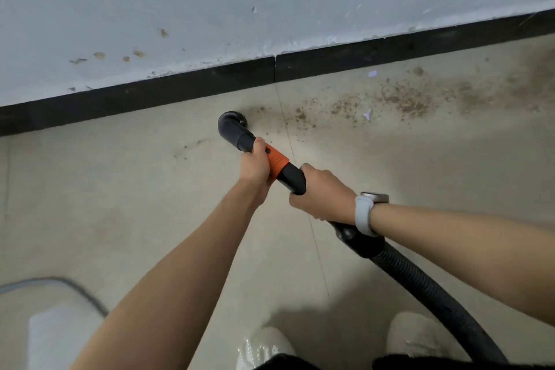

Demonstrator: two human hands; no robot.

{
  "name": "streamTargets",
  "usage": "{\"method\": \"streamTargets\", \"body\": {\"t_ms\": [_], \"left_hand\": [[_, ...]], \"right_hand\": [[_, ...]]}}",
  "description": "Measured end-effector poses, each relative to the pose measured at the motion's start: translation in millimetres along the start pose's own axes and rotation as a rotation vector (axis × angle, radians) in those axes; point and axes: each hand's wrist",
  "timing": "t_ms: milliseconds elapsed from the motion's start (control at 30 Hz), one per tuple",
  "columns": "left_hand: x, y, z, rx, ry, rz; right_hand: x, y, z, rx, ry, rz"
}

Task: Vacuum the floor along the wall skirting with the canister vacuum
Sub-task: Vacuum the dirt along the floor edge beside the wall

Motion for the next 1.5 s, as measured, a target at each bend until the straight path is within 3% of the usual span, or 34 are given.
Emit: {"method": "streamTargets", "body": {"t_ms": [267, 633, 900, 1100, 1367, 1500], "left_hand": [[23.7, -0.6, 6.2, 0.031, -0.098, 0.039], [5.0, -74.7, -19.9, 0.087, -0.08, -0.206], [13.9, -31.9, -0.8, -0.031, -0.175, -0.004], [19.4, -6.1, 14.7, -0.04, -0.129, 0.049], [16.8, -62.8, 1.4, -0.029, -0.051, -0.146], [8.8, -85.8, -26.8, -0.015, -0.042, -0.193]], "right_hand": [[29.7, -9.1, 3.6, 0.115, 0.06, 0.033], [5.9, 22.7, 75.7, 0.191, -0.046, 0.193], [23.6, 12.4, 32.1, 0.156, 0.124, 0.114], [42.0, -2.6, 6.0, 0.091, 0.152, 0.067], [27.4, 24.7, 53.9, 0.104, 0.04, 0.18], [5.1, 31.9, 84.4, 0.155, -0.01, 0.16]]}}
Point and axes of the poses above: each hand's wrist, its own x-axis towards the middle knuckle, its own y-axis out of the back of the hand, z = x × y, and after that the axes turned 1 degree about x, right-handed
